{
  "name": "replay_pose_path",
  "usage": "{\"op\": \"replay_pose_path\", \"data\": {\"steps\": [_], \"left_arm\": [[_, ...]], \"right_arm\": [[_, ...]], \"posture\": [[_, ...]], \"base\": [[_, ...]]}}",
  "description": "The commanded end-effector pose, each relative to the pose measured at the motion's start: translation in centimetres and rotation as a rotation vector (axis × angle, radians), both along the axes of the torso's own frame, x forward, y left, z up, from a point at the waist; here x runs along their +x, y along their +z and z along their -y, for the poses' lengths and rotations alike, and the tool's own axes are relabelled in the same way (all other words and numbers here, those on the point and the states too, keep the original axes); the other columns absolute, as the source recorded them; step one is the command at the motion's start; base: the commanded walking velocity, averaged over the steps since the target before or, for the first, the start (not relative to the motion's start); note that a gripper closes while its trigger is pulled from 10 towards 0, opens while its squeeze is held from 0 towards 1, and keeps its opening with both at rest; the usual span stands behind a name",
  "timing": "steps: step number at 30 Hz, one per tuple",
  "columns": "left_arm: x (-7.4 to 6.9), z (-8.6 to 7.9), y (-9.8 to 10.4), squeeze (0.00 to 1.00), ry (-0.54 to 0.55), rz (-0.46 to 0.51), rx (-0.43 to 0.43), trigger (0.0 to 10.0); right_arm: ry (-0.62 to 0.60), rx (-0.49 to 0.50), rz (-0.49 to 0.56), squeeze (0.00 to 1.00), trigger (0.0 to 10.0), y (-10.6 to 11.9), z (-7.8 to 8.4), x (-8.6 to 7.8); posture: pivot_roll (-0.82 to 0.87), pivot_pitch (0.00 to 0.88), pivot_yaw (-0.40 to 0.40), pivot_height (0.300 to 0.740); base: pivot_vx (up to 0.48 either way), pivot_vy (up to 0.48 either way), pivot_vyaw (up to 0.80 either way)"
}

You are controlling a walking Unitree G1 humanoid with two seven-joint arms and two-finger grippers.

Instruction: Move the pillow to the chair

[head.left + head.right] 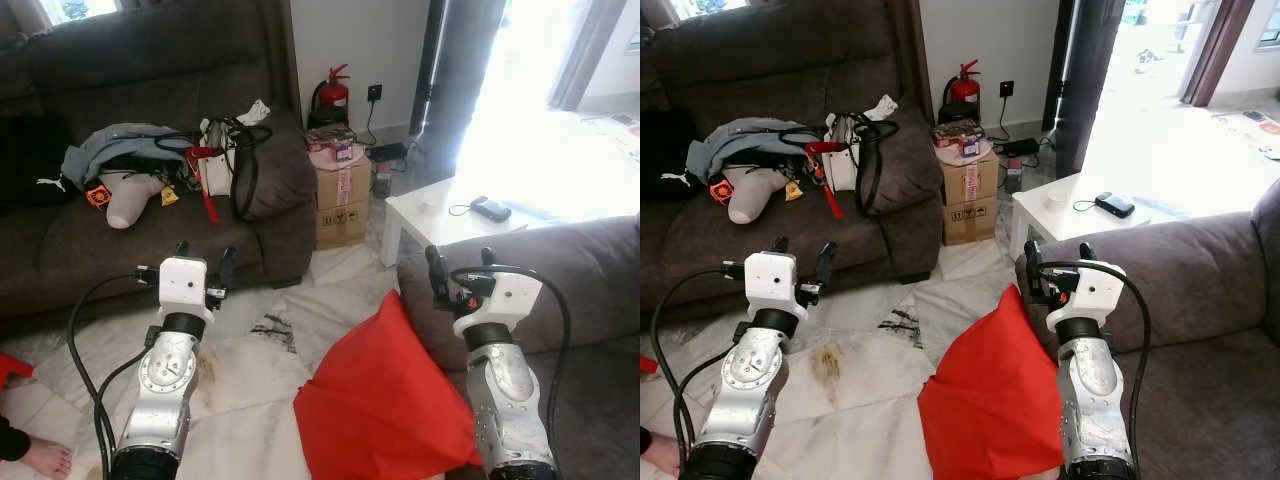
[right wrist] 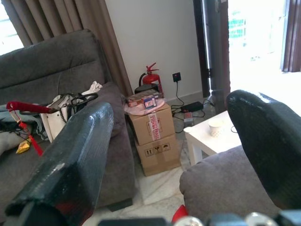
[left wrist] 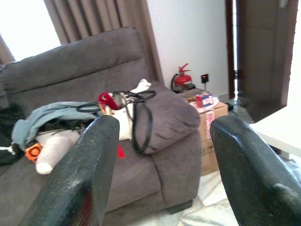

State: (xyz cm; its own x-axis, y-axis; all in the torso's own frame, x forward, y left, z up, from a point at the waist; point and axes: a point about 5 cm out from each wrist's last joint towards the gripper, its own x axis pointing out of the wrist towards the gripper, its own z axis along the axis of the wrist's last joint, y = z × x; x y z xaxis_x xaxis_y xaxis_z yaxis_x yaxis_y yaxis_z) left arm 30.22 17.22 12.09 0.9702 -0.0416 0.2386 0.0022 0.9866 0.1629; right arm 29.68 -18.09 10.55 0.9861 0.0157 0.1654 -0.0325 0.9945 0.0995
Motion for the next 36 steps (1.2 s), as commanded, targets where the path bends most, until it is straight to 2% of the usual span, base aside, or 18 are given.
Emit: {"op": "replay_pose_path", "data": {"steps": [1, 11, 26, 36], "left_arm": [[0.16, 0.29, 0.51, 0.0, -0.007, 0.021, 0.017, 10.0], [0.28, 0.21, 0.3, 0.0, -0.003, 0.01, 0.014, 10.0], [0.38, 0.45, 0.46, 0.0, -0.008, 0.012, 0.013, 10.0], [0.42, 0.46, 0.55, 0.0, -0.005, 0.015, 0.01, 10.0]], "right_arm": [[0.018, -0.001, 0.031, 0.0, 10.0, 1.05, -0.5, 0.49], [0.015, -0.022, 0.022, 0.0, 10.0, 0.96, -0.18, 0.64], [0.012, -0.016, -0.011, 0.0, 10.0, 0.46, -0.76, 0.52], [0.013, -0.033, 0.001, 0.0, 10.0, 1.09, -0.56, 0.94]], "posture": [[-0.05, 0.0, 0.052, 0.74], [-0.05, 0.0, 0.053, 0.74], [-0.04, 0.0, 0.053, 0.74], [-0.05, 0.0, 0.051, 0.74]], "base": [[0.0, 0.0, 0.0], [0.0, 0.0, 0.0], [0.0, 0.0, 0.0], [0.0, 0.0, 0.0]]}}
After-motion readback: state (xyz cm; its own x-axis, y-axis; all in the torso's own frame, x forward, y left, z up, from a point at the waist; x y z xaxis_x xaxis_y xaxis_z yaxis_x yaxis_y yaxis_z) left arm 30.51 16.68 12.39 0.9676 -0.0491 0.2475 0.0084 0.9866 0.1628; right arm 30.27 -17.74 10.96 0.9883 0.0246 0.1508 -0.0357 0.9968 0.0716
